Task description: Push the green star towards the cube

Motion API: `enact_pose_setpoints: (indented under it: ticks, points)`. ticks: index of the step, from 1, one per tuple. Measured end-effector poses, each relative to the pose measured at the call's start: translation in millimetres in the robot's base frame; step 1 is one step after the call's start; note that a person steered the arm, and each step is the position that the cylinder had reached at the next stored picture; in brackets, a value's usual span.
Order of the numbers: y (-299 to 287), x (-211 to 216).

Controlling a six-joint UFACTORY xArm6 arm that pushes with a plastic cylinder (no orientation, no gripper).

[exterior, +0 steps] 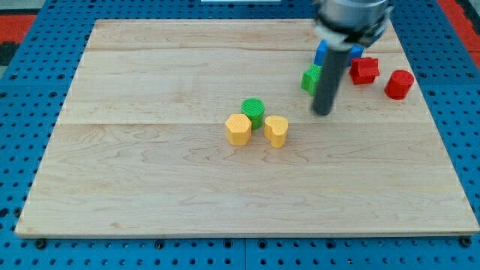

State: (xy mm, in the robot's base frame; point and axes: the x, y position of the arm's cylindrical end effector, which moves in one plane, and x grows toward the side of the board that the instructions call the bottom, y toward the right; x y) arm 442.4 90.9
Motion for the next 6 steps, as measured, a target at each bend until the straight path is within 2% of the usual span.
enact_pose_setpoints:
  ticks: [1, 2, 4, 5, 6]
  points:
    - [-6, -27]
    - [51, -60]
    - [65, -54]
    - [39, -36]
    - [151, -22]
